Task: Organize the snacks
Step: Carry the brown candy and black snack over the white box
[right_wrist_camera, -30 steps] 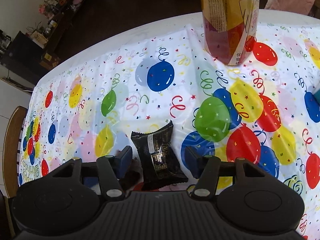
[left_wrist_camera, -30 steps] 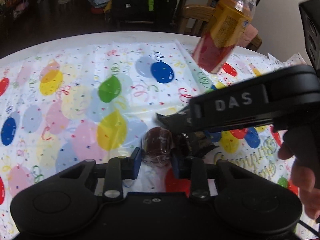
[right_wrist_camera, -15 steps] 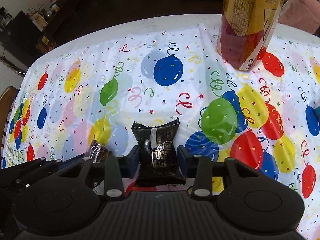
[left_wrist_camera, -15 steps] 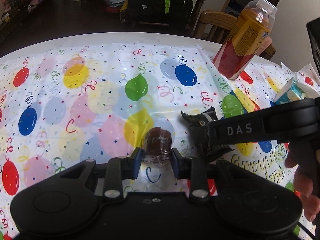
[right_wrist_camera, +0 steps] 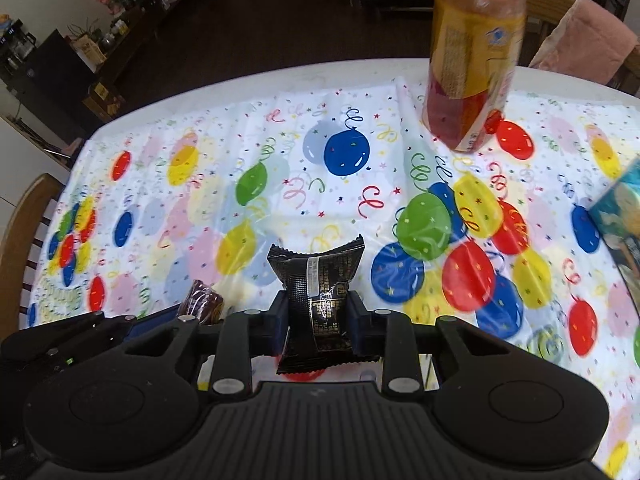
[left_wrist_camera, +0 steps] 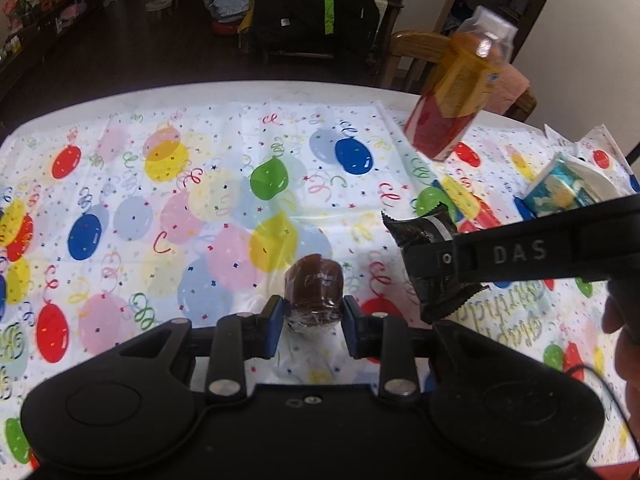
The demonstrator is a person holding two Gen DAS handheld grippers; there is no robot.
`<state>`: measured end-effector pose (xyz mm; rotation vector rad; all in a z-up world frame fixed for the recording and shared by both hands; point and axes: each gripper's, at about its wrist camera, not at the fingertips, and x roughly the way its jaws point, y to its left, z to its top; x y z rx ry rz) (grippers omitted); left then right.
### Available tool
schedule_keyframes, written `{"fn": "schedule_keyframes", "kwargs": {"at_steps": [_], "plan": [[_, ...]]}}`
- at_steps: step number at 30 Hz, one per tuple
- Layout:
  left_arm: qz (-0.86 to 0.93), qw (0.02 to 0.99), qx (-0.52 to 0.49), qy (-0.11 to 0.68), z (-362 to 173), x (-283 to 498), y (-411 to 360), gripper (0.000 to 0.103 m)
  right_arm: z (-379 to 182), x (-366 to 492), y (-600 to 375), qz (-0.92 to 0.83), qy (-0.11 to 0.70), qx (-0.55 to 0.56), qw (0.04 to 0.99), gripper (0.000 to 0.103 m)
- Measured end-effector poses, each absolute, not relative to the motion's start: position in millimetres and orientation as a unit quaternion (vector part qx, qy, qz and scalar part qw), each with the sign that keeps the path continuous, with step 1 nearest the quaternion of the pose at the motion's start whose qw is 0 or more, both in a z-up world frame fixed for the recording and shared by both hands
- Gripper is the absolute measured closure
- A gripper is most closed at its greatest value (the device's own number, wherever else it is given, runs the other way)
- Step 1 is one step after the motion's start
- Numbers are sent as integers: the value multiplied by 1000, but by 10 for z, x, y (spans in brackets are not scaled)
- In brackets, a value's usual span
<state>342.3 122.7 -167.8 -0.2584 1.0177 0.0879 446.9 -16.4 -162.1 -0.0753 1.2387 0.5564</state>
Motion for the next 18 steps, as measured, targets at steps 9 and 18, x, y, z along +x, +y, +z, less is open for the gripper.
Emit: {"fn": "schedule_keyframes", "kwargs": {"at_steps": [9, 18], "plan": [[24, 875, -104, 473, -1251, 3058, 1040, 75, -1075, 3957, -403, 270, 552, -29, 788, 75], [-3, 883, -87, 461, -843, 2587, 901, 75, -651, 3365, -657, 272, 533, -24, 801, 75]]}}
